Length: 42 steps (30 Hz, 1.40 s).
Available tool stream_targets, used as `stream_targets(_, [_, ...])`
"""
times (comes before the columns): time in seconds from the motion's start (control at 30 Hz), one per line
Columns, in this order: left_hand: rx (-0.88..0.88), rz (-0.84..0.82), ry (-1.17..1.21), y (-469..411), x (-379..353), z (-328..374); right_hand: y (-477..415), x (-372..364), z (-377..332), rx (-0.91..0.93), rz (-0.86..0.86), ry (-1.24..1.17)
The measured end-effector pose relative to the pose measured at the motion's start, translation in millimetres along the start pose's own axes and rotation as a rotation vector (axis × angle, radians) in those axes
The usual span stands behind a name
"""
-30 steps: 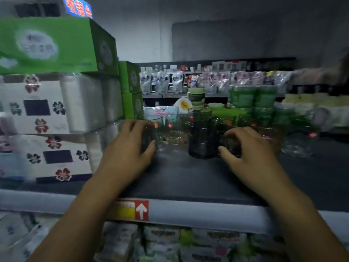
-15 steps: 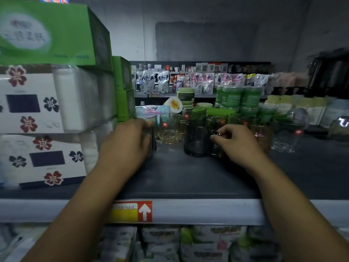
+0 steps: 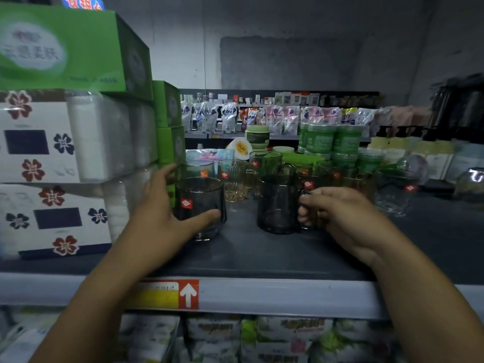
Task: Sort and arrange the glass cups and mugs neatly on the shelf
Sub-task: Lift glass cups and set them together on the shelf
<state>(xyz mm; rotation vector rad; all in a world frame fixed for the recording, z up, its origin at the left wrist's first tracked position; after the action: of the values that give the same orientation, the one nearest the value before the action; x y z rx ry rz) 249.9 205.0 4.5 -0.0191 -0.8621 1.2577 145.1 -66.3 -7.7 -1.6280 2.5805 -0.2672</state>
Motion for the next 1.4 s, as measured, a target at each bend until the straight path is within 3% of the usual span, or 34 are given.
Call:
stream_targets(0.07, [0.102, -0.131, 0.165, -5, -8, -9, -5, -1, 2, -0.013, 0.030, -0.075])
stream_targets(0.17, [0.156, -0.177, 0.300, -8, -13, -14, -11, 1, 1, 0.012, 0.115, -0.061])
stream_targets(0.37, [0.169, -0.204, 0.292, -12, -18, -20, -13, 3, 3, 0.009, 0.143, -0.063])
stream_targets(0.5, [0.142, -0.321, 0.292, -14, -27, -24, -12, 0, 5, 0.042, 0.100, -0.110])
stream_targets(0.67, [0.128, -0.288, 0.288, -11, -25, -21, -12, -1, 7, 0.019, 0.141, -0.120])
stream_targets(0.97, [-0.035, -0.159, 0.492, -11, -23, 23, 5, 15, 1, -0.048, 0.258, -0.226])
stream_targets(1.2, [-0.100, -0.122, 0.479, 16, -71, 80, 43, 85, -20, 0.048, 0.259, -0.289])
stream_targets(1.4, [-0.108, -0.143, 0.527, 52, -153, 166, 97, 203, -31, 0.077, 0.296, -0.306])
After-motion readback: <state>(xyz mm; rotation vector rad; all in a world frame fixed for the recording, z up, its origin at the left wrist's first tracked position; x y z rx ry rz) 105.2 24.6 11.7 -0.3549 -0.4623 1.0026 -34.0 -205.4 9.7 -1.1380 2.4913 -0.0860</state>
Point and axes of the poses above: each hand's wrist, its own y-axis away from the middle knuckle, its own x-axis out of the back of the hand, z = x × y, the point moved 6 cm from there along -y, towards the middle knuckle, and after that the axes turned 3 degrees about -z, right-handed, at the moved point
